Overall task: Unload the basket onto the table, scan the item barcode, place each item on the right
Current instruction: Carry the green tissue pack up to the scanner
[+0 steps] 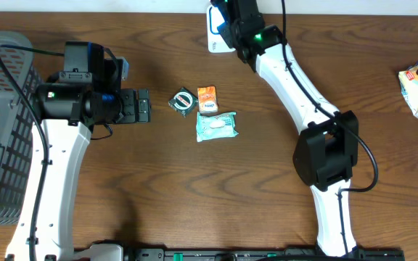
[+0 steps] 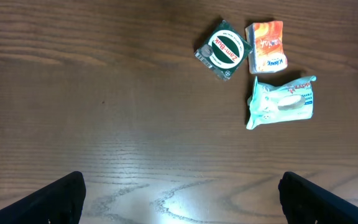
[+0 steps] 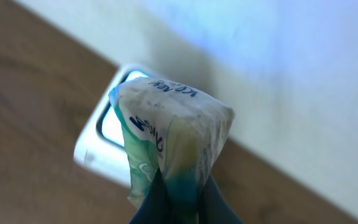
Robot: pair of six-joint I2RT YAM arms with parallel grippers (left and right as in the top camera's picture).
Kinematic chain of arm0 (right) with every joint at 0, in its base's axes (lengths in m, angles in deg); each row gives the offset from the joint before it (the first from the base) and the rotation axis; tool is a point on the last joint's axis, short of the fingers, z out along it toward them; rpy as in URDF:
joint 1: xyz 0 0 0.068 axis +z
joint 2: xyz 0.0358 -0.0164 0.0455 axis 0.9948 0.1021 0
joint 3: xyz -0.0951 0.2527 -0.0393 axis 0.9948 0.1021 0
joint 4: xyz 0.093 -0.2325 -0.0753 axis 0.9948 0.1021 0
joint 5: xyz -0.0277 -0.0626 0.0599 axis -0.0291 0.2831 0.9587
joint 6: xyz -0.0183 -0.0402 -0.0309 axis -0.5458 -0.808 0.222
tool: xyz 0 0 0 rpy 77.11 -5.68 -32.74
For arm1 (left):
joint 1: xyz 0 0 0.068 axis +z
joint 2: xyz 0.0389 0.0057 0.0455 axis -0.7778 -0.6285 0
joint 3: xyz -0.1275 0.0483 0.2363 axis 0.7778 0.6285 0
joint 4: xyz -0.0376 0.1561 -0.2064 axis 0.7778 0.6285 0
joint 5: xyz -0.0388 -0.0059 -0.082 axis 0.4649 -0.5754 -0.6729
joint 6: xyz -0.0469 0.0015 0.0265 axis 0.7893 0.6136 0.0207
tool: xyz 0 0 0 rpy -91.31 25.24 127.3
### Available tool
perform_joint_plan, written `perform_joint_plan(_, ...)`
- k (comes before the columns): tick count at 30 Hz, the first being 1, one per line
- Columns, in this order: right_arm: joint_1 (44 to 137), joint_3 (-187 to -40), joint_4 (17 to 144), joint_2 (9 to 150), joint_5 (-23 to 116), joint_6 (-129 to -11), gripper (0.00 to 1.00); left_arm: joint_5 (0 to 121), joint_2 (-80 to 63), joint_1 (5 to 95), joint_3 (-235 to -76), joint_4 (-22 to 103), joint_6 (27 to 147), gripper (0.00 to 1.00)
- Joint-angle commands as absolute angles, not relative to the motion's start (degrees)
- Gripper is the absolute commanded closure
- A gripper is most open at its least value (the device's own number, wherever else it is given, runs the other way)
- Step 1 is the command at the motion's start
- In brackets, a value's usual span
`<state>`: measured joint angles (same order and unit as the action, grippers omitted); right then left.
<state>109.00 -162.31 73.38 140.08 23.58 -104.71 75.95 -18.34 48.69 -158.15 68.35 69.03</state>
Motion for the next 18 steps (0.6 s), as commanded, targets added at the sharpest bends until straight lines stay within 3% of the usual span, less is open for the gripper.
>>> perform_joint_plan(1, 108.91, -163.03, 69.53, 140.23, 23.51, -111.31, 0.99, 76.47, -18.47, 48.51, -157.9, 68.68, 68.9, 0.02)
perform_joint_plan(9, 108.89, -163.03, 55.93, 145.17, 24.74, -129.01, 0.99, 76.47, -18.47, 48.51, -157.9, 68.68, 68.9, 0.02)
perform_joint_plan(18, 108.98, -163.03, 55.43, 149.94, 23.73, -130.19, 0.99, 76.47, -18.47, 48.51, -157.9, 68.68, 68.9, 0.02)
